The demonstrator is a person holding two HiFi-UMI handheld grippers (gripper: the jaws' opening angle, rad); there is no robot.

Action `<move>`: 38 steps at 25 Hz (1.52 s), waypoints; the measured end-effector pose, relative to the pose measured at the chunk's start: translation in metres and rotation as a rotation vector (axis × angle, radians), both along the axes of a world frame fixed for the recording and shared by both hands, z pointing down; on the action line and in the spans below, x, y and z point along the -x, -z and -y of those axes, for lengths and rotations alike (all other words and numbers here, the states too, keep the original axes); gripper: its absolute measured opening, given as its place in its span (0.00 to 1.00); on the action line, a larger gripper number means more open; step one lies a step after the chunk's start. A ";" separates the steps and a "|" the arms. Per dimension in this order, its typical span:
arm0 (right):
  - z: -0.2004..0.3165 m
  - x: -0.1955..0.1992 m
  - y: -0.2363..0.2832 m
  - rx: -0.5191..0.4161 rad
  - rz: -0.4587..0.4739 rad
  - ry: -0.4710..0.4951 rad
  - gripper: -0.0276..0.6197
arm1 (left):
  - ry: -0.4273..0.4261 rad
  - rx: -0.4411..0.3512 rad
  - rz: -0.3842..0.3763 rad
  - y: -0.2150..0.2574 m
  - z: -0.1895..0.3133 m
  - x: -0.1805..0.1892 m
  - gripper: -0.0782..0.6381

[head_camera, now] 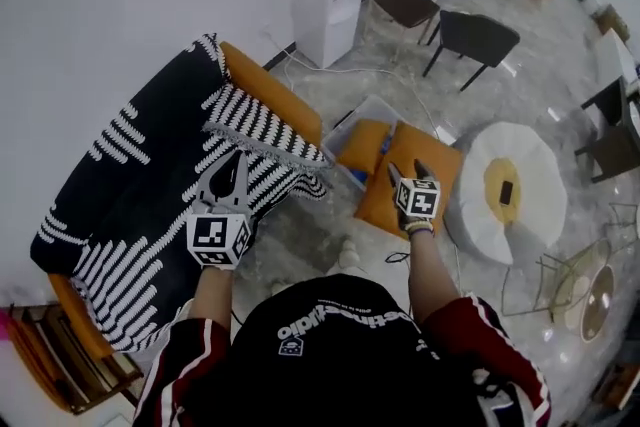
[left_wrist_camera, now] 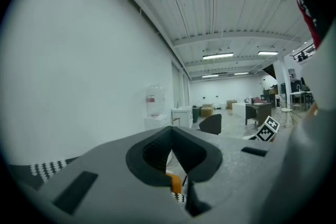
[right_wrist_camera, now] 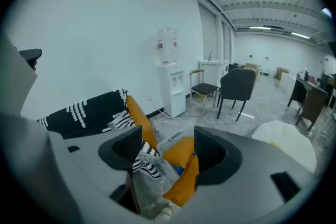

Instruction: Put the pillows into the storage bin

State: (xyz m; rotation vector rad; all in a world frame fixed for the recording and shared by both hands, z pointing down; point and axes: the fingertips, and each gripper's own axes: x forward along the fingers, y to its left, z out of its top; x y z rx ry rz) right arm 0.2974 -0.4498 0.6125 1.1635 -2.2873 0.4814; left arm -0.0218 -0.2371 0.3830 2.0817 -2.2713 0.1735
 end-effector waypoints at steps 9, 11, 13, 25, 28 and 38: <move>-0.067 0.148 0.074 -0.094 0.105 0.251 0.53 | 0.187 -0.057 -0.007 0.018 -0.102 0.078 0.11; -0.086 0.180 0.093 -0.121 0.130 0.312 0.53 | 0.227 -0.067 -0.006 0.022 -0.125 0.092 0.11; -0.106 0.209 0.109 -0.154 0.143 0.376 0.53 | 0.263 -0.072 -0.004 0.025 -0.149 0.105 0.11; -0.242 0.344 0.155 -0.216 0.248 0.652 0.52 | 0.442 -0.064 0.033 0.031 -0.280 0.171 0.11; -0.277 0.372 0.168 -0.220 0.287 0.716 0.52 | 0.492 -0.066 0.046 0.037 -0.314 0.182 0.11; -0.366 0.431 0.233 -0.265 0.412 0.874 0.48 | 0.679 -0.106 0.067 0.061 -0.414 0.225 0.11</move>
